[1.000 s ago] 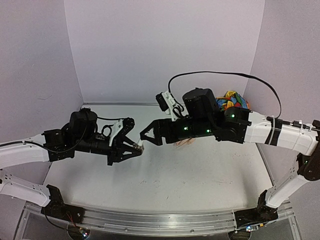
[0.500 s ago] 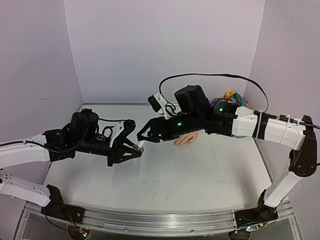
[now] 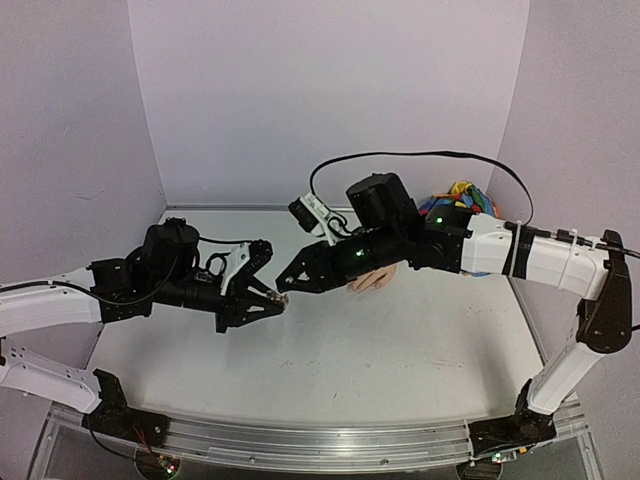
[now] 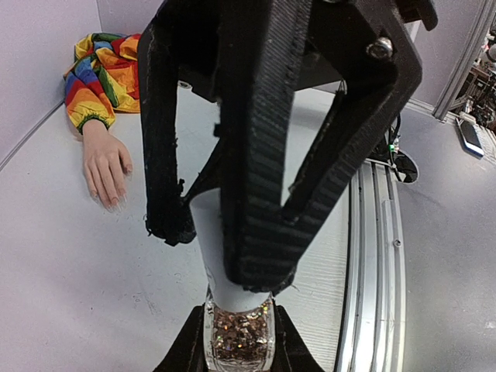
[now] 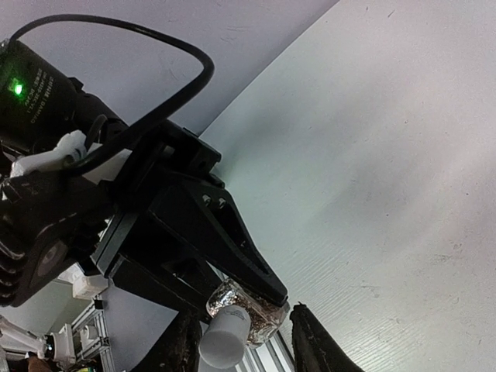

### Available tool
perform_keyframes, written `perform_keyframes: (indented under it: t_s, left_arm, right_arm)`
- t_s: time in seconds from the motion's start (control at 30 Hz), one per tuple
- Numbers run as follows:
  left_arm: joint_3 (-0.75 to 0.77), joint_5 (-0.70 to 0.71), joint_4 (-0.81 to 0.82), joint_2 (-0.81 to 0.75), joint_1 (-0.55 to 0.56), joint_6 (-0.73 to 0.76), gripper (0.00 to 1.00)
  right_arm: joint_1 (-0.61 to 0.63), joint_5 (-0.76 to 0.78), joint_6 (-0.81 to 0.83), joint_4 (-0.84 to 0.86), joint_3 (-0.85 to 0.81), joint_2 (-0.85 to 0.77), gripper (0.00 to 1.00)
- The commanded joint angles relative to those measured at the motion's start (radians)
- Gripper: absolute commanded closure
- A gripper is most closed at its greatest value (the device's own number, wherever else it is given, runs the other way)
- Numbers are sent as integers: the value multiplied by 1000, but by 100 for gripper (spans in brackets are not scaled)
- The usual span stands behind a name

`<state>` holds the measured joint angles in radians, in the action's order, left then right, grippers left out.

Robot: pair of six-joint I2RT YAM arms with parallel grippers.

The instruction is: Paint the nails

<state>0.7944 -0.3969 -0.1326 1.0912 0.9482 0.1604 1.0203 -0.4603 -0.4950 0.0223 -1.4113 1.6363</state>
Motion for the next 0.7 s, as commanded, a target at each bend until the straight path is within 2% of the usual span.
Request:
perform_keyframes:
  t_s: [0.0,0.4,0.67]
  left_arm:
    - [49,0,28,1,0,18,100]
    - [58,-11,25,6,0,13,100]
    - [51,-18,18,7,1,15,100]
  right_arm:
    - [-4,-35,18,11,-36,13,63]
    - [-5,-47,42,13,-37,23,78]
    - [-5,-40,71,15,-18,6,96]
